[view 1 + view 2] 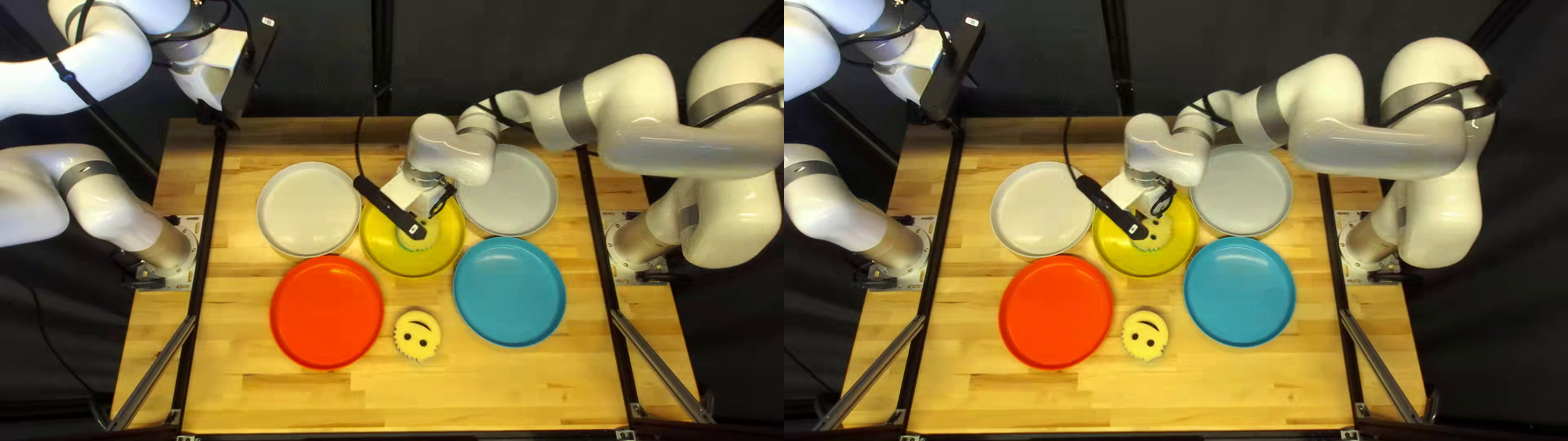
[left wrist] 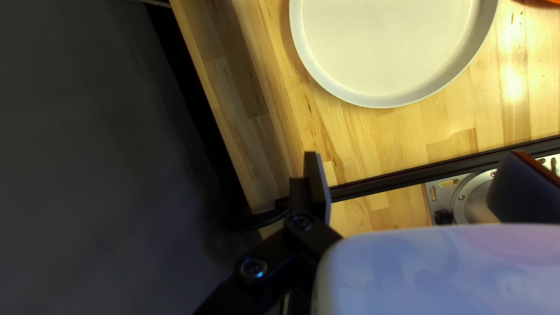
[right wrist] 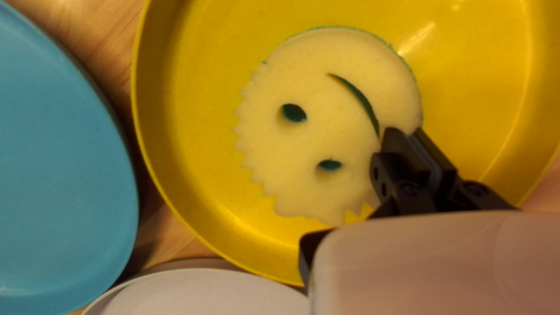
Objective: Pick up sponge and scrub the plate
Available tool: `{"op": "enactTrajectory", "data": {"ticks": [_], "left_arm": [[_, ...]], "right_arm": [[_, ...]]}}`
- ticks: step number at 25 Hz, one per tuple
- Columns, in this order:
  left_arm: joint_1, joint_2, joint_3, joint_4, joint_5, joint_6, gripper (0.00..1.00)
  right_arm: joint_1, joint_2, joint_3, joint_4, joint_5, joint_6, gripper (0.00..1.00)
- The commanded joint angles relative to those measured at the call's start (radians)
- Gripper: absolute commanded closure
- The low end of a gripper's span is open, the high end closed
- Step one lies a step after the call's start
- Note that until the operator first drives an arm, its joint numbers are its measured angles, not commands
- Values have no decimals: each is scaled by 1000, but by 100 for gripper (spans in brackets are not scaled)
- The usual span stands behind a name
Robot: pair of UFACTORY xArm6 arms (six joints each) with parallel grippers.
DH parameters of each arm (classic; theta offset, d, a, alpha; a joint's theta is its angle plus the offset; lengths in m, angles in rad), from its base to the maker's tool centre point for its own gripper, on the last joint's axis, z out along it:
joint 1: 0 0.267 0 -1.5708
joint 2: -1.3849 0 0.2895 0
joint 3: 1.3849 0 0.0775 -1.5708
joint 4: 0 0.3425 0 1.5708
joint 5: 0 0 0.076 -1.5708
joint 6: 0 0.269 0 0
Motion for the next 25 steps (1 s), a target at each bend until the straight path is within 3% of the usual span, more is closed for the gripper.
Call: {"op": "enactTrajectory", "data": {"ticks": [1,16,21,25], "left_arm": [[0,0,0,0,0,0,0],[0,0,0,0,0,0,0],[0,0,0,0,0,0,0],[0,0,0,0,0,0,0]], "right_arm": [[25,4,7,-25,-4,53,100],[29,-61,88,-44,79,115,100],[21,-1,-3,-57,96,112,100],[-9,75,-121,-51,123,72,100]]}}
